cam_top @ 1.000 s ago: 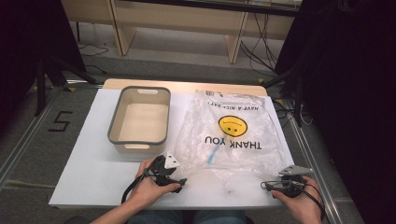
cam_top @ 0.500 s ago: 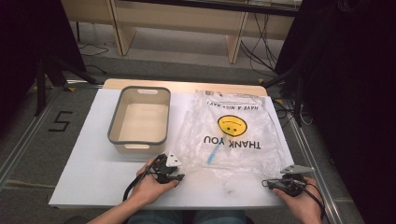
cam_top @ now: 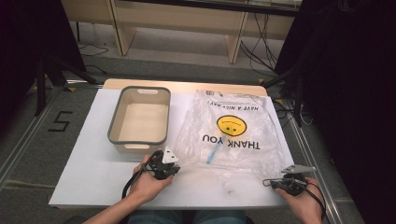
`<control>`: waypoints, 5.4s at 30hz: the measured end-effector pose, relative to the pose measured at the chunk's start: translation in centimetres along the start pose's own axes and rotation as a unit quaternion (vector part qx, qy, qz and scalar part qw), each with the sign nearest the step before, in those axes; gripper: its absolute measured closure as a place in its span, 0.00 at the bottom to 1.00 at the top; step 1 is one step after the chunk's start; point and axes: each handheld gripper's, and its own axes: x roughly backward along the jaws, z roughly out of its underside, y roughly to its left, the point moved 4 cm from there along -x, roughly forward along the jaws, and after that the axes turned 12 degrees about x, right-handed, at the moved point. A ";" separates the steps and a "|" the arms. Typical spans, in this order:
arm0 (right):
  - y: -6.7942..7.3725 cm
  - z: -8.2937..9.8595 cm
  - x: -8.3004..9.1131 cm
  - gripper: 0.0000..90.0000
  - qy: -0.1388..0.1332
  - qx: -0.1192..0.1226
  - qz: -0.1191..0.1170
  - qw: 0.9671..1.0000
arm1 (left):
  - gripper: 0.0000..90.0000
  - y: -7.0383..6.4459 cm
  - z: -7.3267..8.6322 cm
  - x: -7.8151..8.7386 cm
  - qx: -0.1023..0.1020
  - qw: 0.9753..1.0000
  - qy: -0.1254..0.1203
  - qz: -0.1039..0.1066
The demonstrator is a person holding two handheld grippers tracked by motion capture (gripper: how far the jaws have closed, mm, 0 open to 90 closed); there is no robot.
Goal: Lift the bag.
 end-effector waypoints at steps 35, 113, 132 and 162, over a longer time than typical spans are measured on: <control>-1.0 -3.1 4.6 1.00 -0.166 -0.019 0.095 0.981 | 0.99 0.5 -4.9 5.2 -0.021 0.990 -0.138 -0.032; -1.1 -8.8 12.5 1.00 -0.354 -0.013 0.177 0.918 | 0.99 0.7 -11.5 11.7 -0.013 0.951 -0.306 -0.035; -1.2 -8.8 12.9 1.00 -0.358 -0.015 0.182 0.916 | 0.99 0.2 -11.9 12.3 -0.017 0.947 -0.319 -0.032; -1.4 -9.6 14.7 1.00 -0.385 -0.015 0.197 0.902 | 0.99 -1.4 -15.7 15.3 -0.031 0.929 -0.369 -0.016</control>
